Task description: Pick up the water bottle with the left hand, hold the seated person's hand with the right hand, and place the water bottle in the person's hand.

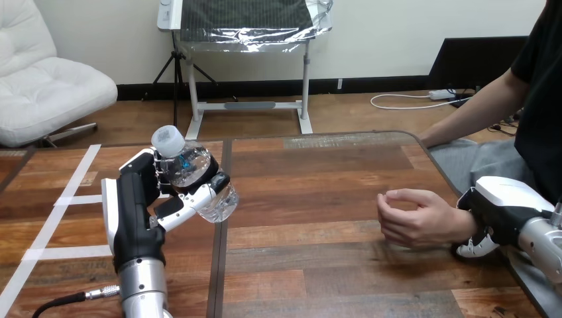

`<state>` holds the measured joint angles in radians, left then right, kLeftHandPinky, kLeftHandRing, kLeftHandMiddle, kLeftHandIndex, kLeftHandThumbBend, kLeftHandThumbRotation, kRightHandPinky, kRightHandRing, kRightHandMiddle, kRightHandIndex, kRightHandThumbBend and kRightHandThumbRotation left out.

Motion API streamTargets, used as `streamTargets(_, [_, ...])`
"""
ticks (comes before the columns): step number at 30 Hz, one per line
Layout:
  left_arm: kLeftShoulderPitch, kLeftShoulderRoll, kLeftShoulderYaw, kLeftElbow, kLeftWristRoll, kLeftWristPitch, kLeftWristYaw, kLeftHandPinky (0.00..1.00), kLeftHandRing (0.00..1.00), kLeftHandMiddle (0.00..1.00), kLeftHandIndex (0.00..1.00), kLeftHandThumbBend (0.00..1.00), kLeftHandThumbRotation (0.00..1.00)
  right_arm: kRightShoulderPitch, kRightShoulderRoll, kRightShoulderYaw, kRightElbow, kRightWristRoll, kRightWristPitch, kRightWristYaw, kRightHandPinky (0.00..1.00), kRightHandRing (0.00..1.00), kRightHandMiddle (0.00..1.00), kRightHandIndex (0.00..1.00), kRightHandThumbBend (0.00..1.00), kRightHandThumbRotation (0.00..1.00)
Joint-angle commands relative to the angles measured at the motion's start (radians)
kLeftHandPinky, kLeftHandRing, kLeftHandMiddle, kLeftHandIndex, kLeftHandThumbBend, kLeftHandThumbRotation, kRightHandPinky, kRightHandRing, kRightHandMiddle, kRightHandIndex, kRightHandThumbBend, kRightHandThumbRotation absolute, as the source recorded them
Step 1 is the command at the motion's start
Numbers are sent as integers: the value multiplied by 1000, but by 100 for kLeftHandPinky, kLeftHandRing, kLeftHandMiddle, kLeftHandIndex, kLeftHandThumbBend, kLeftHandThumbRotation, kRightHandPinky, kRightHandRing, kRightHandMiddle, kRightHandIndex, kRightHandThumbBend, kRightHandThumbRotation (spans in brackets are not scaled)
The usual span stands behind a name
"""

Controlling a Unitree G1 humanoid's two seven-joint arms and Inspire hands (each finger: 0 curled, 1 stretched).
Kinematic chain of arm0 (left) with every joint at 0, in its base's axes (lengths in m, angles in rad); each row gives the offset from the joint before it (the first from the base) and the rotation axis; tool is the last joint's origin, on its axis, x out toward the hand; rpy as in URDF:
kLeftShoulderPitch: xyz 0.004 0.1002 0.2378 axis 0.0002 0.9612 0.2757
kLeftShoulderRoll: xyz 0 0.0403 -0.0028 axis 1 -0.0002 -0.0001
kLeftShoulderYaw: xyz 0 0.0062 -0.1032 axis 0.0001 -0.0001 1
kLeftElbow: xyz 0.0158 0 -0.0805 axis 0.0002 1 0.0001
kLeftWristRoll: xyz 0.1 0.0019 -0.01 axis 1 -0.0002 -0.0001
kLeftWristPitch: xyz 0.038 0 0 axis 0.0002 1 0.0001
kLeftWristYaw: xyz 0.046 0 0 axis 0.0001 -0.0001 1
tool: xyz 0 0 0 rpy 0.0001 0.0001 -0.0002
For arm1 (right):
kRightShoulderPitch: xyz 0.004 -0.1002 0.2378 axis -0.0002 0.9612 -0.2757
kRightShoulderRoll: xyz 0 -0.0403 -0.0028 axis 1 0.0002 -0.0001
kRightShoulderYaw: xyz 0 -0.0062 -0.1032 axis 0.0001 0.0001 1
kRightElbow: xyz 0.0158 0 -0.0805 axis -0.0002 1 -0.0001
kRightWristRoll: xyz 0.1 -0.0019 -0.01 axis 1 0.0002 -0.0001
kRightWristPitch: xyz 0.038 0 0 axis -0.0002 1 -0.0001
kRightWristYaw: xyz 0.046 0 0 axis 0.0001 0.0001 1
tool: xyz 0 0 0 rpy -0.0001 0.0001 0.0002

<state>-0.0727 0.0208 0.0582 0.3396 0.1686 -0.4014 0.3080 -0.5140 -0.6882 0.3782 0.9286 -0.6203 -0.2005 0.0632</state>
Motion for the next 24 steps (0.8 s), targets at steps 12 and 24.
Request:
streamTargets(12, [-71,4,-6,-44,14,-18,3,38,42,46,47,71,0,29,58,-23,-26,63,-28,22,27,35,43,44,67,0])
streamTargets(24, [-79,2,-20,-46,12,-38,-20,40,42,47,47,69,0,30,44,-38,-49,61,-57,-10,23,30,41,46,66,0])
